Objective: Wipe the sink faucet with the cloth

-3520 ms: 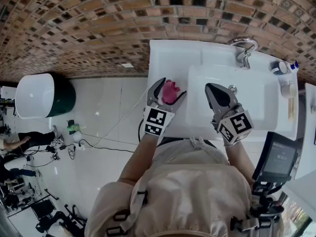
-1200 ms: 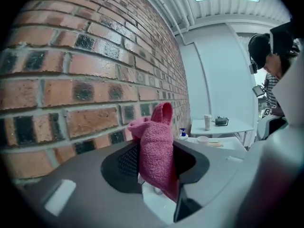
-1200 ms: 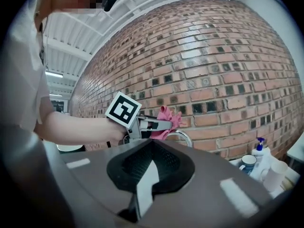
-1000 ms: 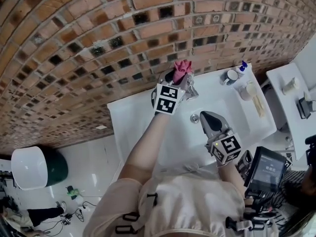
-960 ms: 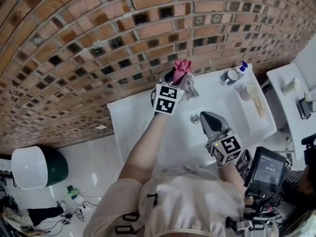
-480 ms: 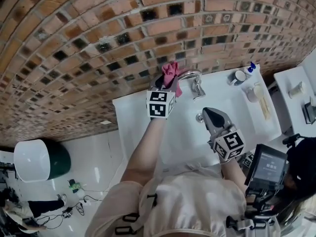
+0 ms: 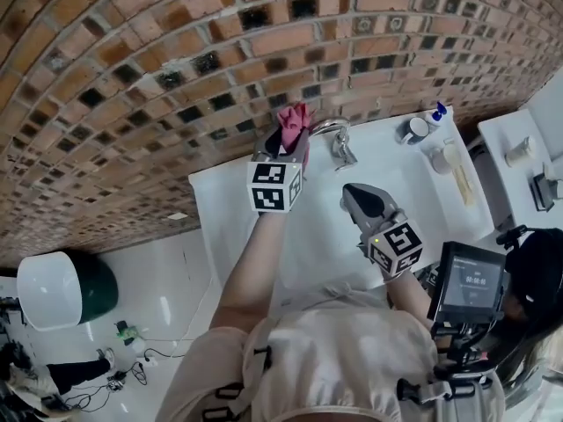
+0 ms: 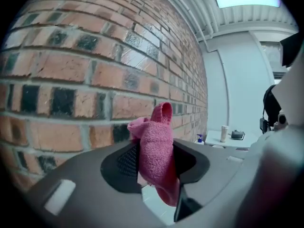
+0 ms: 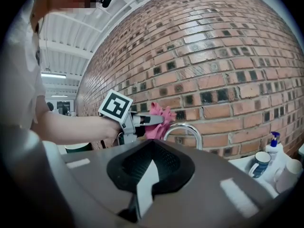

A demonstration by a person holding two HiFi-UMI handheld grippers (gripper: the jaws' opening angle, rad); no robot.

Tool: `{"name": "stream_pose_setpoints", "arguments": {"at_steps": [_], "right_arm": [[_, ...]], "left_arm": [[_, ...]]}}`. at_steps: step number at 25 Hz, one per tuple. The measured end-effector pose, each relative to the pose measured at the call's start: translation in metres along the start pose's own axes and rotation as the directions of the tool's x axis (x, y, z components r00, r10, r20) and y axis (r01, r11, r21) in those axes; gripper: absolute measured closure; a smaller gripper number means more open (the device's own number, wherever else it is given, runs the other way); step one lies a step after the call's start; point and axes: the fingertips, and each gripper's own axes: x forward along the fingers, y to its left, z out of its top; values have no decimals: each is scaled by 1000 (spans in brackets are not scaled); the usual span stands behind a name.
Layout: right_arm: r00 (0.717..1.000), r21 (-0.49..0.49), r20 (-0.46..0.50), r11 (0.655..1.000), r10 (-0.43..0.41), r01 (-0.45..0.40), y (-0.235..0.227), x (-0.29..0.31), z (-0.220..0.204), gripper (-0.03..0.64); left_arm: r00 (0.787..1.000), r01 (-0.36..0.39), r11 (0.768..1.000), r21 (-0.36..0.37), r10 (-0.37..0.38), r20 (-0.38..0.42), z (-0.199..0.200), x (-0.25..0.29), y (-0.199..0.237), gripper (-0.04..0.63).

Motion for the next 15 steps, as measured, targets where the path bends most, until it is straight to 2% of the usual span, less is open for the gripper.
{"name": "stream_pose_setpoints", "arguments": {"at_steps": [2,5,15], "right_arm": [[1000,-6,-2,1000,6,-6,0,3,2,623],[1000,-20,-5,999,27,-27,4,10,5,623],[999,-12,-22,999,33,-33,0,17,3,623]], "left_arm": [[999,44,999,27,-44,9,13,10,-16,442],[997,74,996,40,-73,-14,7,20,-25,442],[999,48,999,-6,-48,-17,-26,4,-11,440]]}}
